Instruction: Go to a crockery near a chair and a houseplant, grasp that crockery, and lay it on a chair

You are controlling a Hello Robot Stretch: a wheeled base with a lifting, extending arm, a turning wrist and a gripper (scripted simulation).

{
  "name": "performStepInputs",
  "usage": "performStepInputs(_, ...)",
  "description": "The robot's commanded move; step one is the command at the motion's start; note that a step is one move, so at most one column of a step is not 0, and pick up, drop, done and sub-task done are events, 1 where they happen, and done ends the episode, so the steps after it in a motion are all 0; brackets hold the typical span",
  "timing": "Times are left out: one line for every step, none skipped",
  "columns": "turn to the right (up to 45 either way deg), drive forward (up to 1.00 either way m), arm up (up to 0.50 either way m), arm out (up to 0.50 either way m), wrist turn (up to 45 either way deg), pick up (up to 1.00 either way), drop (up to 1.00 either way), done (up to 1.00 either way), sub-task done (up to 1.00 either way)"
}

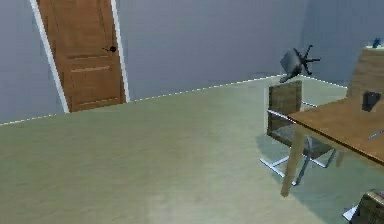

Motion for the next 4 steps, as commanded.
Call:
performStepInputs(0.0, 0.7, 0.0, 0.0, 0.0, 0.0, 0.0, 0.0, 0.0)
performStepInputs(6.0, 0.0, 0.0, 0.0, 0.0, 0.0, 0.0, 0.0, 0.0)
performStepInputs(3.0, 0.0, 0.0, 0.0, 0.0, 0.0, 0.0, 0.0, 0.0)
performStepInputs(0.0, 0.2, 0.0, 0.0, 0.0, 0.0, 0.0, 0.0, 0.0)
